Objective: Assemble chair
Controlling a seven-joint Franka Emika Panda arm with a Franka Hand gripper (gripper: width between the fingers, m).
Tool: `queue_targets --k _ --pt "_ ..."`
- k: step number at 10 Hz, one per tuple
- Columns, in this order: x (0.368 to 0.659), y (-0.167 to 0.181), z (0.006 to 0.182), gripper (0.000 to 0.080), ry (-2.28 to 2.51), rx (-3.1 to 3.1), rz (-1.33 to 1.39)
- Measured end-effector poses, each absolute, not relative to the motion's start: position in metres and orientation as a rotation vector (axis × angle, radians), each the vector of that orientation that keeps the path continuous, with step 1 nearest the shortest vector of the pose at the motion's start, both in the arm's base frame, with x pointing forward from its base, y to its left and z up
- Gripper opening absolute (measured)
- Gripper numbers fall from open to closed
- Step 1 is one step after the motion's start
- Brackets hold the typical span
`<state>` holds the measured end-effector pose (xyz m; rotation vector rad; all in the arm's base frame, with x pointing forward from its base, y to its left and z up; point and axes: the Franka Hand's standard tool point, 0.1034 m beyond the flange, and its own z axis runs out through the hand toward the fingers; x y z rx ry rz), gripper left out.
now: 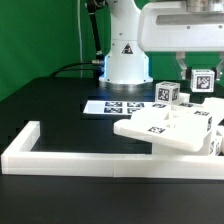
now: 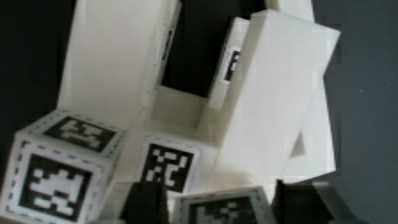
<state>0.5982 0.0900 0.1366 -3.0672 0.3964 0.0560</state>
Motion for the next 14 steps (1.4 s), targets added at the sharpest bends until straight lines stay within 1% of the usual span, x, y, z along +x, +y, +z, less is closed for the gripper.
queue_targets --k 2,7,11,14 --pt "0.601 0.092 0.134 0.0290 0.417 -3.091 0.061" --pt "0.601 0.087 0.133 0.0290 0.430 -3.089 0.059" --pt "0.601 0.082 0.129 0.0290 0.443 -3.093 0.066" --pt "0.600 0.094 0.128 0.0290 0.497 -3.085 0.069"
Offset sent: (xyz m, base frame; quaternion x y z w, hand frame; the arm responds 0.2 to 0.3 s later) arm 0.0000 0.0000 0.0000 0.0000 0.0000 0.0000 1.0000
